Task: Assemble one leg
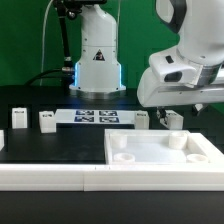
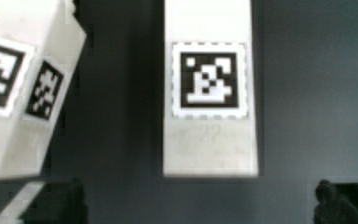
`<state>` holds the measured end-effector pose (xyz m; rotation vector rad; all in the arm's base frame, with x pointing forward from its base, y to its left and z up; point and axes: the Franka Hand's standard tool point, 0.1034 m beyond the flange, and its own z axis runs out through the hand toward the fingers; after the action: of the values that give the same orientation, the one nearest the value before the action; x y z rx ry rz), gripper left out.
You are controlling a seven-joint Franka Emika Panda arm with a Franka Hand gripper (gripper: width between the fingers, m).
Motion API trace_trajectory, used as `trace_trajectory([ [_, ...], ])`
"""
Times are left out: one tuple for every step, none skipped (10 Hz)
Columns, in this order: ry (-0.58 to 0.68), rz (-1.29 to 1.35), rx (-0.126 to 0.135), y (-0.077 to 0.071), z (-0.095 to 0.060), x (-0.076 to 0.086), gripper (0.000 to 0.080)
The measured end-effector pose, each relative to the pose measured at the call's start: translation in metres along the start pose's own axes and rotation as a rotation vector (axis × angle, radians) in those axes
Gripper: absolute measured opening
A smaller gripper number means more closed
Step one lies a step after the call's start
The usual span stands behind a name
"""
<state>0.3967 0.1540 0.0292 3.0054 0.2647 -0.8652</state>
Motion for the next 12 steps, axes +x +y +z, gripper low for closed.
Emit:
trace_trajectory([
  [-0.08,-0.001,0.0,-0.001,0.003,0.0,0.0648],
  [-0.138,-0.002,0.0,-0.002,0.004,0.002,0.0648],
  [-0.205,-0.004,-0.001,-0.003,0.008,0.001,0.0648],
  [-0.237,-0.005,0.001,-0.004,0.013,0.003,0.0648],
  [-0.298,-0.006,0.0,-0.004,0.019,0.0,0.0648],
  [-0.301,-0.008,0.002,-0.004,0.023,0.003,0.0648],
  [-0.289,-0.009,0.004,-0.004,0.025,0.005,0.0648],
  [-0.287,-0.009,0.004,-0.004,0.026,0.004,0.0648],
  [-0.286,-0.009,0.004,-0.004,0.026,0.005,0.0517],
  [-0.286,-0.009,0.004,-0.004,0.026,0.005,0.0517],
  [-0.286,-0.009,0.004,-0.004,0.026,0.005,0.0377],
  [-0.287,-0.009,0.004,-0.004,0.026,0.005,0.0291],
])
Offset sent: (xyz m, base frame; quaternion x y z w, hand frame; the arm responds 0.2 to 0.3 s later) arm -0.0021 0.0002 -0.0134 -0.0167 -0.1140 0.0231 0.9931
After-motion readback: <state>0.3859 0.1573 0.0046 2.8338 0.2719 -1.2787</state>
